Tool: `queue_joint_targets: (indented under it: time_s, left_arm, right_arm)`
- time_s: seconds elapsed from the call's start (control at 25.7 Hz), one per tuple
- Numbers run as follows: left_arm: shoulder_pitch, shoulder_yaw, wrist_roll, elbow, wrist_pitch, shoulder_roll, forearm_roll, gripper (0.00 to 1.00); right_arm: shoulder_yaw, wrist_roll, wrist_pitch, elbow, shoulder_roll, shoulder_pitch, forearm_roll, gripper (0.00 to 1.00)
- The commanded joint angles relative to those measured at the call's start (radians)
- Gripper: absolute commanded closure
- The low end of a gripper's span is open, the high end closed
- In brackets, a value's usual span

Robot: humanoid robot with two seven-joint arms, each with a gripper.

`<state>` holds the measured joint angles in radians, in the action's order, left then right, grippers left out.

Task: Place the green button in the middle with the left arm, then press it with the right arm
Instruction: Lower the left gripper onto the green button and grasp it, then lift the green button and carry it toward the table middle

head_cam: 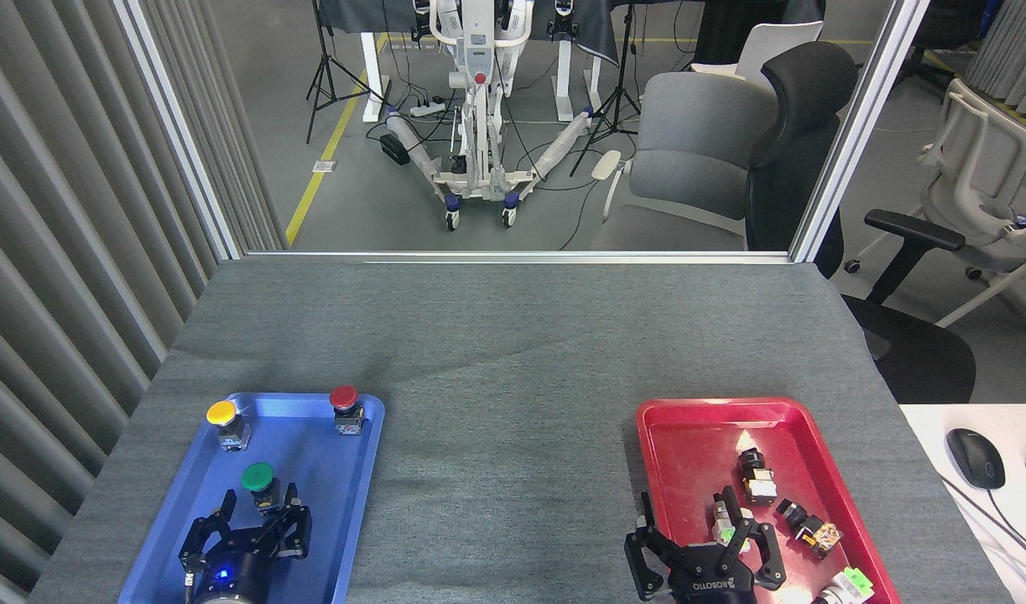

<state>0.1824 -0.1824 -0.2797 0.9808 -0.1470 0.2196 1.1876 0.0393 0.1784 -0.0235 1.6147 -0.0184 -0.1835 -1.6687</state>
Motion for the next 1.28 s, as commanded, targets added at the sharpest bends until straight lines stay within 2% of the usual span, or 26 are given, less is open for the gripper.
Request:
queue_joint_targets:
  time_s: [0.0, 0.08, 0.12, 0.31, 0.39, 0.47, 0.54, 0.58, 0.66, 0.74, 0.82, 0.93, 1.01, 1.17, 1.21, 1.24]
  left_arm:
    - [0.006, -0.003, -0.004, -0.004, 0.006, -0.002, 0.007, 0.72]
    - [0.005, -0.034, -0.006, -0.001, 0.017, 0.000, 0.013, 0.99]
    - [0.005, -0.048, -0.015, 0.001, 0.021, 0.003, 0.013, 1.00]
    - [0.002, -0.054, -0.082, 0.025, 0.070, 0.007, 0.013, 1.00]
    - [-0.009, -0.057, -0.116, 0.105, 0.112, 0.015, 0.015, 1.00]
    - [-0.027, -0.061, -0.159, 0.199, 0.199, 0.037, 0.043, 1.00]
    - [0.012, -0.134, -0.167, 0.231, 0.302, 0.032, 0.105, 1.00]
    - [0.063, -0.206, -0.162, 0.225, 0.325, 0.024, 0.135, 1.00]
    - [0.157, -0.365, -0.136, 0.176, 0.322, -0.008, 0.144, 1.00]
    - [0.241, -0.489, -0.098, 0.061, 0.313, -0.103, 0.144, 1.00]
    - [0.282, -0.543, -0.090, -0.048, 0.314, -0.183, 0.150, 1.00]
    - [0.289, -0.554, -0.075, -0.160, 0.314, -0.272, 0.156, 1.00]
    - [0.289, -0.555, -0.049, -0.192, 0.314, -0.292, 0.161, 1.00]
    - [0.282, -0.557, -0.035, -0.197, 0.310, -0.290, 0.164, 1.00]
    - [0.281, -0.557, -0.026, -0.198, 0.307, -0.290, 0.165, 0.97]
    - [0.281, -0.557, -0.006, -0.200, 0.303, -0.290, 0.165, 0.79]
  right_arm:
    - [-0.007, -0.007, -0.029, 0.001, -0.005, 0.006, 0.006, 0.00]
    - [-0.007, -0.005, -0.036, 0.001, -0.020, 0.024, 0.029, 0.00]
    - [-0.007, -0.005, -0.035, 0.001, -0.028, 0.027, 0.038, 0.00]
    - [-0.006, 0.000, -0.036, 0.001, -0.048, 0.024, 0.044, 0.00]
    - [-0.007, 0.000, -0.035, 0.001, -0.048, 0.029, 0.044, 0.00]
    - [-0.009, 0.000, -0.033, 0.001, -0.048, 0.032, 0.046, 0.00]
    - [-0.009, 0.000, -0.032, 0.001, -0.052, 0.032, 0.044, 0.00]
    - [-0.007, 0.000, -0.033, 0.001, -0.055, 0.030, 0.044, 0.00]
    - [-0.007, 0.000, -0.033, 0.001, -0.055, 0.030, 0.046, 0.00]
    - [-0.007, 0.000, -0.035, 0.001, -0.055, 0.030, 0.046, 0.00]
    - [-0.009, 0.000, -0.035, 0.001, -0.055, 0.032, 0.046, 0.00]
    - [-0.010, -0.002, -0.035, -0.001, -0.063, 0.042, 0.046, 0.00]
    - [-0.035, -0.002, -0.038, -0.001, -0.071, 0.041, 0.047, 0.00]
    - [-0.041, -0.002, -0.041, -0.002, -0.072, 0.041, 0.049, 0.00]
    - [-0.038, 0.000, -0.042, -0.004, -0.075, 0.038, 0.049, 0.00]
    - [-0.038, 0.000, -0.042, -0.012, -0.077, 0.036, 0.047, 0.00]
